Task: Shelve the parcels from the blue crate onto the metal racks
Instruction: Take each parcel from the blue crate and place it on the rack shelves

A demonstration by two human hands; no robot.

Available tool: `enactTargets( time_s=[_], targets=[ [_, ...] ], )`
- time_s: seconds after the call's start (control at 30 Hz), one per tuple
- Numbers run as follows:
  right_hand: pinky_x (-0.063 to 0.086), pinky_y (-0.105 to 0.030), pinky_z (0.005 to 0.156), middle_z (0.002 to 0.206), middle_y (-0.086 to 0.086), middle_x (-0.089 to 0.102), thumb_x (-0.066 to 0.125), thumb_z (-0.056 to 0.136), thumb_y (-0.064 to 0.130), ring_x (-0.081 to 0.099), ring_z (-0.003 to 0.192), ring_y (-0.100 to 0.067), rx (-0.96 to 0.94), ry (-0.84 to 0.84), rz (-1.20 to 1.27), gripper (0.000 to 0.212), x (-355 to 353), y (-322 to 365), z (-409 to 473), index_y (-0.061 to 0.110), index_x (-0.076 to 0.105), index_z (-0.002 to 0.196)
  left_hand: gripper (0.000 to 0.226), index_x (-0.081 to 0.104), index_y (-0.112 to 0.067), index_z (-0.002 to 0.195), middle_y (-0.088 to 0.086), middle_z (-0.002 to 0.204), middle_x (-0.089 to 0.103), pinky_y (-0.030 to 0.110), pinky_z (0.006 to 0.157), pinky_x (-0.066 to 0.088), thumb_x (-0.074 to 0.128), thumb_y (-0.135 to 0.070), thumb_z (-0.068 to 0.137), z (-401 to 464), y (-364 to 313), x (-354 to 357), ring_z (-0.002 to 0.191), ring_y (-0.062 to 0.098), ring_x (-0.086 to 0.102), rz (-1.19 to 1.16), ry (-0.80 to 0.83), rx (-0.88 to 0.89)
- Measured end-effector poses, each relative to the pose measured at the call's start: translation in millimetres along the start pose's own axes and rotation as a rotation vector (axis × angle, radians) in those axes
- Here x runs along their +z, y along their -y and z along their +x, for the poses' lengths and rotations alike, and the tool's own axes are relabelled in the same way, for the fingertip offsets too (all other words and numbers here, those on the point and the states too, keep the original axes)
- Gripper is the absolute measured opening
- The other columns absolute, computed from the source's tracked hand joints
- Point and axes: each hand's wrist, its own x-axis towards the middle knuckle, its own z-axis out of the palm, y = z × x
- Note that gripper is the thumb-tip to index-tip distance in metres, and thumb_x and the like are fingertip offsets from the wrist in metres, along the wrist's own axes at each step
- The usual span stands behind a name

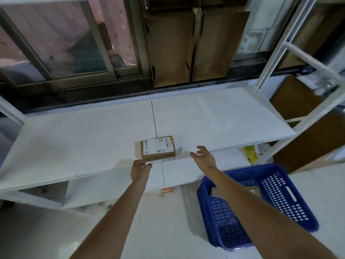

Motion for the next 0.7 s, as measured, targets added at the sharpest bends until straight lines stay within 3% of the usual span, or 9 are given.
enactTargets(
  time_s=[0.13, 0.27, 0.43, 0.7],
  targets=[
    [0.043, -0.035, 0.103, 0.135, -0.006, 0.055, 0.064, 0.09, 0.04, 0.053, 0.122, -0.023, -0.03, 0.01, -0.065, 0.057, -48.4, -10.0, -19.8, 0.02, 0.045, 0.14, 0.037, 0.064, -0.015, 0.117, 0.002, 0.119, 0.066, 0.026, 0.083, 0.042, 0.066, -0.014, 0.08, -41.8, -25.3, 29.1, 0.101, 0.02, 0.057, 0.059, 0.105, 0.124],
    [0.043, -0.032, 0.1, 0.133, -0.005, 0.056, 0.066, 0.089, 0.038, 0.053, 0.122, -0.023, -0.057, 0.004, -0.086, 0.057, -107.0, -31.8, -37.6, 0.019, 0.046, 0.139, 0.043, 0.056, -0.012, 0.123, 0.003, 0.123, 0.059, 0.028, 0.095, 0.042, 0.07, -0.02, 0.082, -89.6, -53.7, 73.0, 0.116, 0.024, 0.055, 0.087, 0.211, 0.204],
    [0.045, -0.036, 0.102, 0.131, -0.005, 0.057, 0.068, 0.087, 0.039, 0.053, 0.12, -0.023, -0.076, -0.003, -0.076, 0.057, -199.7, -85.9, -63.6, 0.022, 0.048, 0.138, 0.046, 0.054, -0.013, 0.127, 0.005, 0.133, 0.055, 0.025, 0.096, 0.039, 0.07, -0.018, 0.084, -168.7, -65.9, 151.3, 0.121, 0.021, 0.052, 0.092, 0.304, 0.287],
    [0.045, -0.038, 0.1, 0.136, -0.008, 0.054, 0.065, 0.09, 0.039, 0.054, 0.123, -0.027, -0.12, 0.042, -0.117, 0.059, -348.0, -158.9, -101.7, 0.018, 0.044, 0.141, 0.046, 0.054, -0.011, 0.127, 0.006, 0.132, 0.056, 0.025, 0.095, 0.039, 0.068, -0.021, 0.085, -302.1, -59.2, 282.8, 0.118, 0.02, 0.053, 0.179, 0.382, 0.302]
  ],
)
